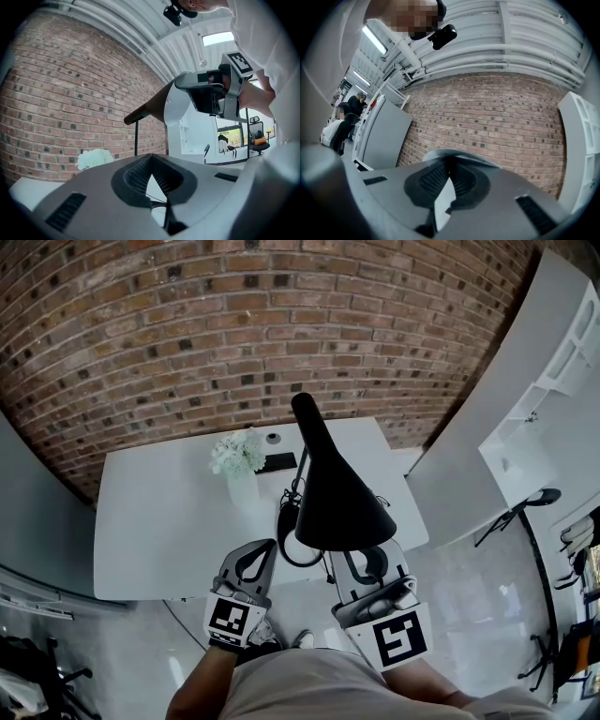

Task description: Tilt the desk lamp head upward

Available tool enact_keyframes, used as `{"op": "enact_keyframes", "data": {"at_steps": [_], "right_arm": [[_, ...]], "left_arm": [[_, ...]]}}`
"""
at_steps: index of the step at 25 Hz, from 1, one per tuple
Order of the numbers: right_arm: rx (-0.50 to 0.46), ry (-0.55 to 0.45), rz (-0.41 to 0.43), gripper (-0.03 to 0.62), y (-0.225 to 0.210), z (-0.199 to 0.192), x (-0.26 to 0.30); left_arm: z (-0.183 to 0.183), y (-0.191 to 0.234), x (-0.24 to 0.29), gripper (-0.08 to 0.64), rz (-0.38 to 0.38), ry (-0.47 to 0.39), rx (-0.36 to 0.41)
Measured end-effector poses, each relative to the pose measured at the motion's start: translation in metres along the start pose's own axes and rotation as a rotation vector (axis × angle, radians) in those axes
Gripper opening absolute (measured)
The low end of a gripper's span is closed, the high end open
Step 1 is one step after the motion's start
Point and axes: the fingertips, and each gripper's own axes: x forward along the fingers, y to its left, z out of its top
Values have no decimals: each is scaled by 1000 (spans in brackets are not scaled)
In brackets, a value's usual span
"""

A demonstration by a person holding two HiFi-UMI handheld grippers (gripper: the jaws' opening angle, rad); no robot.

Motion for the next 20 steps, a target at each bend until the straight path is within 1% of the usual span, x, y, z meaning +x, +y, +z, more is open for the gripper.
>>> {"op": "enact_keyframes", "data": {"at_steps": [6,13,16,20], "right_arm": [[9,9,12,17,-1,3,-1],[-14,-40,8,18,-3,3,-8],[6,-37,13,18,-3,-5,-13],[52,-1,29,18,2,-28,-22]], "left_arm": [[5,-7,4,8,-3,-18,-6],[1,-5,1,8,5,-3,-6],[-3,-14,1,8,-1,10,-1],[-11,-24,-7,8,5,33,9]]}}
